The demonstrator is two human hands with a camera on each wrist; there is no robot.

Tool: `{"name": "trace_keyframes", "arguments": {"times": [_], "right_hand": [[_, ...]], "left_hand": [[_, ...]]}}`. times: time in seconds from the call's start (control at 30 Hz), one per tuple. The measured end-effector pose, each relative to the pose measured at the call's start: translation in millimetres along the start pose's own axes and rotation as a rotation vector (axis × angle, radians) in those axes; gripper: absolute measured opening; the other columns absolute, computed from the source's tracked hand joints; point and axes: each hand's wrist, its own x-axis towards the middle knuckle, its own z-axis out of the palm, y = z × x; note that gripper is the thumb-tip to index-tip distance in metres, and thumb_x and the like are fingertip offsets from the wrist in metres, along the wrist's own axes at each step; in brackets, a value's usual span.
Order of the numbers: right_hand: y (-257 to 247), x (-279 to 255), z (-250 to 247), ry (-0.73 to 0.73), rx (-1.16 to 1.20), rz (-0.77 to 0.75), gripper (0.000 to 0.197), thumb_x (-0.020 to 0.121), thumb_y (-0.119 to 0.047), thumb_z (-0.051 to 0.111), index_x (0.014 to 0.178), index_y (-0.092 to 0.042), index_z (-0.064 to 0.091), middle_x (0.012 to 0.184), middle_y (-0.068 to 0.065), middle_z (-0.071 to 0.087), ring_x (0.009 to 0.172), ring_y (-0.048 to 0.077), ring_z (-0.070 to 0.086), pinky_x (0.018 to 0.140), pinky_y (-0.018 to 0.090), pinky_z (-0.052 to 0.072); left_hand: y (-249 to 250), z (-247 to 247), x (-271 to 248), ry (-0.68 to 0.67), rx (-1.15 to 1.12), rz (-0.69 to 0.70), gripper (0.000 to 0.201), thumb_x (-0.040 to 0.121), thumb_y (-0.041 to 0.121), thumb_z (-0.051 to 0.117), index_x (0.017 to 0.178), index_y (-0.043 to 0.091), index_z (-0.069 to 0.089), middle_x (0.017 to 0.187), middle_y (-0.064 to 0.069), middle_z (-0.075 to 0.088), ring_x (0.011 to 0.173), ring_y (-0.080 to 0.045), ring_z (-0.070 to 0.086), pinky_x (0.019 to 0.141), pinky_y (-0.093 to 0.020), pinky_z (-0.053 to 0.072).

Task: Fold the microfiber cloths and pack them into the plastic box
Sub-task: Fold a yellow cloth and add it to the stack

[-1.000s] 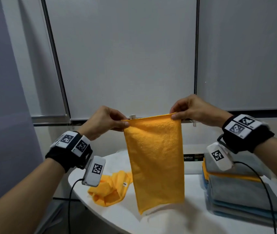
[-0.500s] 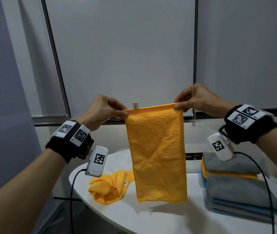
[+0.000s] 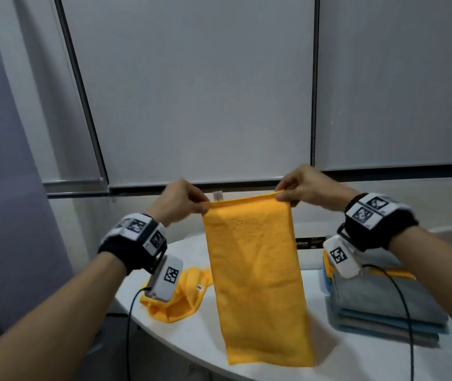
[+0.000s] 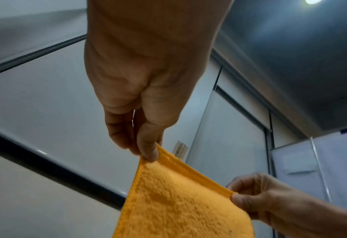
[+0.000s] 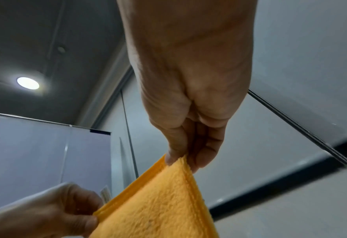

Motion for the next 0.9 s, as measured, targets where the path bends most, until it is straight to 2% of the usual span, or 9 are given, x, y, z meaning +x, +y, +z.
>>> {"name": "trace_keyframes", "arguments": {"times": [0.07, 0.13, 0.23, 0.3, 0.4, 0.57, 0.73, 0.8, 0.9], "right_hand": [[17.1, 5.6, 13.9, 0.047, 0.013, 0.035, 0.012, 0.087, -0.011, 0.074, 0.095, -0.003, 0.073, 0.086, 0.015, 0.074, 0.087, 0.033, 0.072, 0.075, 0.036, 0.062], [19.5, 10.0, 13.8, 0.136, 0.058, 0.018, 0.010, 0.089, -0.011, 0.073, 0.094, -0.003, 0.072, 0.086, 0.016, 0.073, 0.088, 0.034, 0.072, 0.077, 0.039, 0.062], [2.2, 6.0, 2.2, 0.270, 0.225, -0.036, 0.014, 0.096, -0.013, 0.064, 0.103, 0.000, 0.065, 0.096, 0.020, 0.071, 0.090, 0.027, 0.072, 0.084, 0.040, 0.061], [-10.9, -8.0, -5.0, 0.291, 0.335, -0.060, 0.020, 0.100, -0.016, 0.059, 0.109, 0.001, 0.060, 0.098, 0.019, 0.068, 0.091, 0.023, 0.070, 0.081, 0.035, 0.061], [-13.5, -37.0, 3.0, 0.194, 0.392, -0.051, 0.018, 0.101, -0.017, 0.055, 0.110, -0.002, 0.057, 0.086, 0.012, 0.065, 0.079, 0.016, 0.068, 0.071, 0.028, 0.060], [44.4, -89.8, 50.4, -0.055, 0.428, 0.108, 0.011, 0.097, -0.014, 0.060, 0.101, -0.003, 0.060, 0.078, 0.011, 0.062, 0.073, 0.021, 0.061, 0.066, 0.035, 0.053], [112.7, -138.6, 109.0, -0.379, 0.453, 0.348, 0.015, 0.096, -0.018, 0.065, 0.103, -0.005, 0.062, 0.075, 0.012, 0.062, 0.071, 0.025, 0.061, 0.067, 0.036, 0.055], [130.8, -144.5, 124.9, -0.410, 0.431, 0.436, 0.018, 0.097, -0.022, 0.064, 0.107, -0.007, 0.063, 0.079, 0.011, 0.068, 0.075, 0.027, 0.066, 0.072, 0.037, 0.057], [149.1, -132.4, 142.0, -0.275, 0.440, 0.513, 0.015, 0.100, -0.019, 0.060, 0.105, -0.005, 0.062, 0.082, 0.013, 0.069, 0.076, 0.024, 0.067, 0.073, 0.037, 0.058]], "left_hand": [[-7.9, 18.3, 8.5, 0.025, 0.057, 0.017, 0.006, 0.085, 0.016, 0.077, 0.091, 0.016, 0.078, 0.085, 0.002, 0.073, 0.084, -0.011, 0.066, 0.088, -0.041, 0.057], [-4.9, 20.2, 15.2, 0.101, -0.002, 0.012, 0.007, 0.091, 0.016, 0.071, 0.096, 0.013, 0.075, 0.092, -0.002, 0.071, 0.090, -0.016, 0.066, 0.091, -0.041, 0.056], [7.7, 6.6, 10.8, 0.148, -0.433, 0.028, 0.013, 0.098, 0.014, 0.061, 0.107, 0.005, 0.063, 0.098, -0.008, 0.066, 0.099, -0.028, 0.067, 0.089, -0.038, 0.057], [16.1, 0.2, -7.2, 0.102, -0.692, 0.083, 0.011, 0.101, 0.015, 0.056, 0.108, 0.006, 0.059, 0.094, -0.008, 0.062, 0.095, -0.024, 0.066, 0.087, -0.036, 0.058], [9.8, 13.2, -37.2, -0.001, -0.854, 0.086, 0.005, 0.101, 0.013, 0.054, 0.103, 0.010, 0.057, 0.086, -0.005, 0.061, 0.086, -0.017, 0.063, 0.083, -0.033, 0.058], [-34.2, 81.4, -93.1, -0.317, -0.969, -0.071, 0.010, 0.094, 0.006, 0.058, 0.104, 0.004, 0.055, 0.071, -0.009, 0.062, 0.071, -0.022, 0.062, 0.070, -0.035, 0.058], [-81.7, 152.7, -141.5, -0.643, -0.904, -0.214, 0.013, 0.098, 0.010, 0.061, 0.106, 0.003, 0.054, 0.074, -0.012, 0.063, 0.077, -0.025, 0.065, 0.085, -0.046, 0.057], [-96.2, 169.0, -143.4, -0.674, -0.878, -0.262, 0.014, 0.098, 0.014, 0.062, 0.106, 0.004, 0.055, 0.080, -0.015, 0.065, 0.083, -0.027, 0.067, 0.088, -0.046, 0.056], [-104.0, 186.4, -129.3, -0.542, -0.882, -0.342, 0.010, 0.099, 0.010, 0.060, 0.105, 0.004, 0.055, 0.082, -0.017, 0.063, 0.080, -0.026, 0.066, 0.086, -0.045, 0.058]]}}
